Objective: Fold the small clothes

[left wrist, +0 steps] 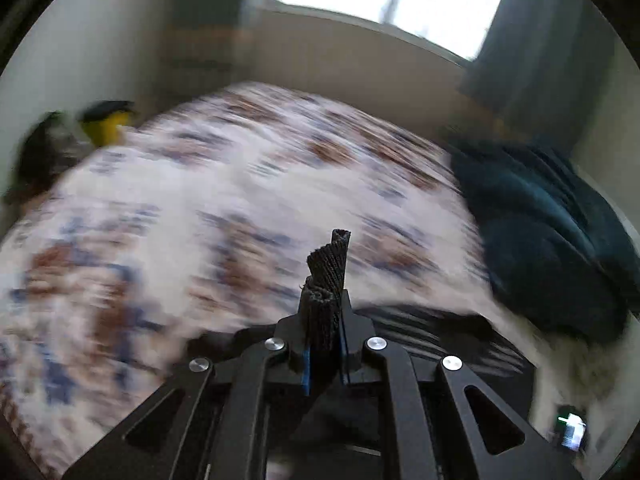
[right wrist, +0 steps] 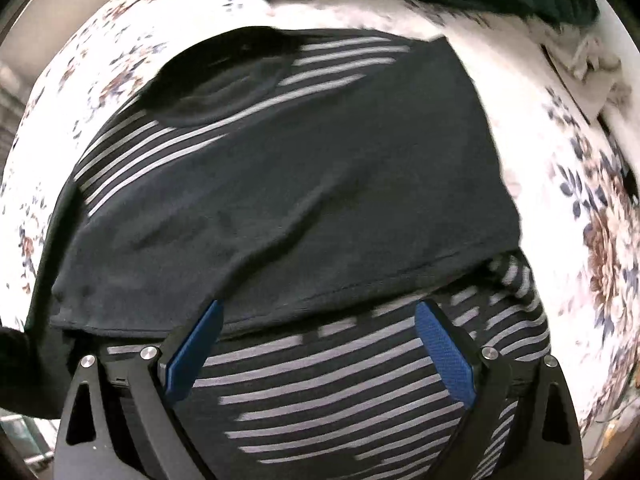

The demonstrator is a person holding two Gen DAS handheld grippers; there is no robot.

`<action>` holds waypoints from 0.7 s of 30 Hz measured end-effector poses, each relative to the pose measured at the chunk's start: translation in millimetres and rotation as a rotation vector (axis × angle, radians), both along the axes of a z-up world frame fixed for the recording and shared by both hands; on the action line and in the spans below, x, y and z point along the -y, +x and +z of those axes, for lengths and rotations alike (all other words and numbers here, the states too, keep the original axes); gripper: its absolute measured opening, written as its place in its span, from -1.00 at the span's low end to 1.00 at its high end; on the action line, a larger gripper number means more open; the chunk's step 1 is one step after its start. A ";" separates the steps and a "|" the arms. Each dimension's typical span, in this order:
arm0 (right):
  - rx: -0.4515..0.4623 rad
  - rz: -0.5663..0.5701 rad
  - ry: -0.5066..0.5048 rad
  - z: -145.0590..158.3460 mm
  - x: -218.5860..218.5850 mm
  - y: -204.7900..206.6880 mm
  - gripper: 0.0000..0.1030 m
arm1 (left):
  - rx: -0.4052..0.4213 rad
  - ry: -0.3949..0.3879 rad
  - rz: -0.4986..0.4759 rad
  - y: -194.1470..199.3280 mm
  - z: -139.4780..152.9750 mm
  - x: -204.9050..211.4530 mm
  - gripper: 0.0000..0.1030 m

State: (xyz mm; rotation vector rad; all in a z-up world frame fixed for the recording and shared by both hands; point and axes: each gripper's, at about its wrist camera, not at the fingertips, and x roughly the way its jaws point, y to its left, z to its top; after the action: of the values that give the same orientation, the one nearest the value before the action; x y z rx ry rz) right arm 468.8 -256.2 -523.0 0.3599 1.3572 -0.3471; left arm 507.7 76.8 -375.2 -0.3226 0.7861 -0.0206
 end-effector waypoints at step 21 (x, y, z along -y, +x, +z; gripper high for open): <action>0.041 -0.155 0.161 -2.6 251.2 -59.7 0.91 | -0.342 0.002 -0.440 27.0 -91.9 358.5 -0.21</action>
State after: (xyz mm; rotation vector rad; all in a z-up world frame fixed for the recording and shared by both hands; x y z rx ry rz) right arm 409.1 -507.4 -525.6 0.6058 1.3235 -0.3573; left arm 534.6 -281.7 -467.1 -0.1460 1.1849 -0.3856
